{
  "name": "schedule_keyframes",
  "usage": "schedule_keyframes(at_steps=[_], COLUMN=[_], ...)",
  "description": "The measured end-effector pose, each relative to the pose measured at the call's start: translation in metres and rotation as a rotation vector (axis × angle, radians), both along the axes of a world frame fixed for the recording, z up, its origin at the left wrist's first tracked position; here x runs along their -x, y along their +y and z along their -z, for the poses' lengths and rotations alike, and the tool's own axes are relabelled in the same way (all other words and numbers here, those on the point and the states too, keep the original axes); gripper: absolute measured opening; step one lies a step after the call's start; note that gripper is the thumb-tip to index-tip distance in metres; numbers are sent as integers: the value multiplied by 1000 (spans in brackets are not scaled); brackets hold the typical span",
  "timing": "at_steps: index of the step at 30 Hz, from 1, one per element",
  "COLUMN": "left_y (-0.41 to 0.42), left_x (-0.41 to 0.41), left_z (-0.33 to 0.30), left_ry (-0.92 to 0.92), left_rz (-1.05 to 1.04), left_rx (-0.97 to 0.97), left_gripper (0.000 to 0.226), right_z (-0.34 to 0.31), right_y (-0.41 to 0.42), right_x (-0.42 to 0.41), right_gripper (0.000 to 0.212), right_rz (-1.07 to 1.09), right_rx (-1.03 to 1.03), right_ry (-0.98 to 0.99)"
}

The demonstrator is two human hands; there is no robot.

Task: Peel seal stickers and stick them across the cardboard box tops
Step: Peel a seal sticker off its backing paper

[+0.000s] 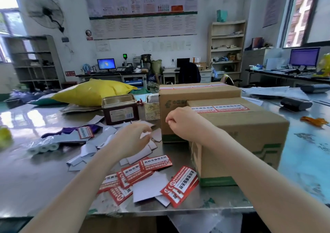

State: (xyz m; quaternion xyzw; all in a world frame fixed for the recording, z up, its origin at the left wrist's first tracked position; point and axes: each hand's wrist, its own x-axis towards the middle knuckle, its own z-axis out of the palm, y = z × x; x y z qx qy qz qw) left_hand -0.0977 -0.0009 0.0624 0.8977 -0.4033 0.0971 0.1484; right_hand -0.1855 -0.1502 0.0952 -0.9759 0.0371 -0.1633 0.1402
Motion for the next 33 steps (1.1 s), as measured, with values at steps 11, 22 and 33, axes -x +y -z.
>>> schedule_keyframes(at_steps=[11, 22, 33], left_y=[18, -5, -6], left_x=[-37, -63, -66], left_z=[56, 89, 104], left_ry=[282, 457, 468], left_rz=[-23, 39, 39], left_rx=[-188, -175, 203], left_gripper=[48, 57, 40], right_z=[95, 147, 156], right_y=[8, 3, -3], right_x=[-55, -77, -77], right_gripper=[30, 31, 28], right_rz=[33, 109, 141], right_rx=[12, -138, -319], right_ry=[285, 45, -126])
